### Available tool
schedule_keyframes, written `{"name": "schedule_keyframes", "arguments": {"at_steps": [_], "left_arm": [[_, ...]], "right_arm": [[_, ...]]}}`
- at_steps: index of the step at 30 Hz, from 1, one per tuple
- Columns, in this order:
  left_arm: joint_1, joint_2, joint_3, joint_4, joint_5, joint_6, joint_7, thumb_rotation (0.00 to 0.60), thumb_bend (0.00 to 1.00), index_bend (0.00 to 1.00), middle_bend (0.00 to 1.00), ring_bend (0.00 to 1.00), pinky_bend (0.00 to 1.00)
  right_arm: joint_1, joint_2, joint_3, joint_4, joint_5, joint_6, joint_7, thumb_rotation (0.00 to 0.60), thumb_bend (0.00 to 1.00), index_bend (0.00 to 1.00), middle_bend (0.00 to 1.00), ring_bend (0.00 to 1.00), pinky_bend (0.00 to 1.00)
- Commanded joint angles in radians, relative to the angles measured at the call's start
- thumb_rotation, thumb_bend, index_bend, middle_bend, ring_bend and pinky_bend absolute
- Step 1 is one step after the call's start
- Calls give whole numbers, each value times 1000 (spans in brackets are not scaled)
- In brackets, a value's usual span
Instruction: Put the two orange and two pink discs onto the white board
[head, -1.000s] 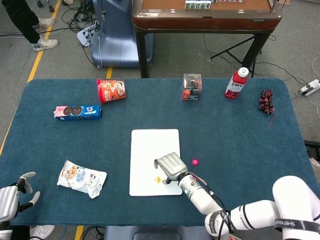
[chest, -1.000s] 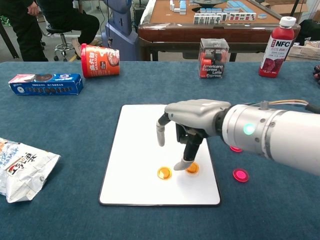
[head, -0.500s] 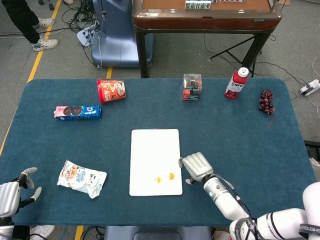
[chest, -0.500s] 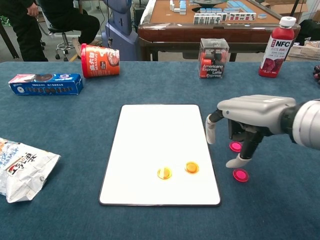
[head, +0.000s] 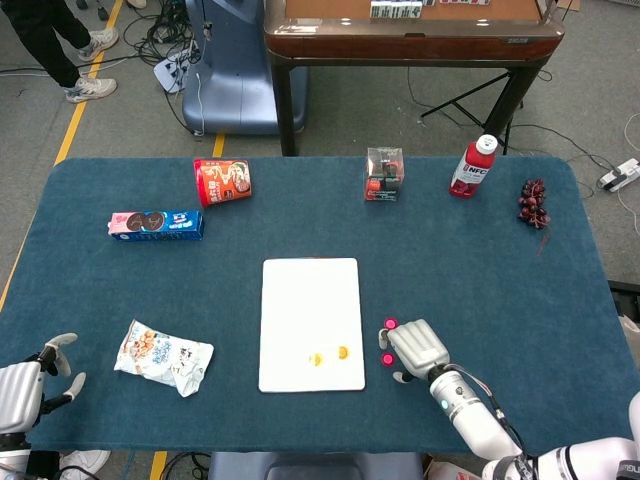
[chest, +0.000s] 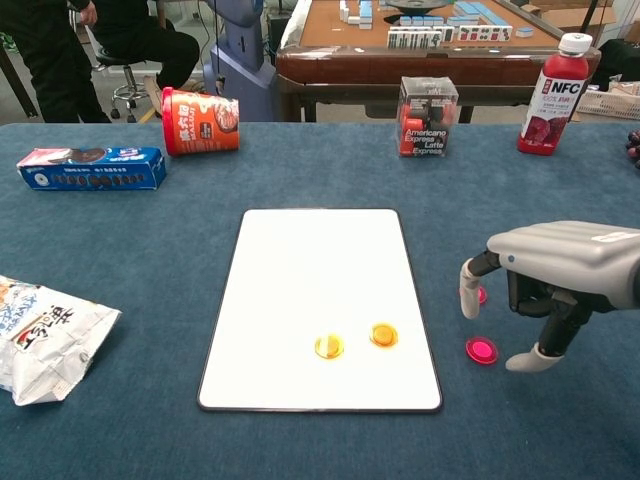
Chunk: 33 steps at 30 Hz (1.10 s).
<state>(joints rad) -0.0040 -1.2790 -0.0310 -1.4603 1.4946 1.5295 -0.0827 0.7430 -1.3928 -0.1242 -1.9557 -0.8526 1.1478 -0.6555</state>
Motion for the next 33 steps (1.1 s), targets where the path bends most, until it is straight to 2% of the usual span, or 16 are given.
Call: {"name": "schedule_keyframes", "arguments": {"at_steps": [1, 33], "left_arm": [[-2, -3, -1, 0, -1, -3, 1, 600, 309, 374, 621, 565, 753], [-1, -10, 2, -7, -7, -2, -12, 600, 309, 386, 621, 565, 753]], "right_arm": [[-2, -12, 8, 12, 4, 0, -17, 600, 134, 390, 1000, 1000, 1000], [-17, -58, 48, 67, 67, -58, -70, 600, 192, 389, 1000, 1000, 1000]]}}
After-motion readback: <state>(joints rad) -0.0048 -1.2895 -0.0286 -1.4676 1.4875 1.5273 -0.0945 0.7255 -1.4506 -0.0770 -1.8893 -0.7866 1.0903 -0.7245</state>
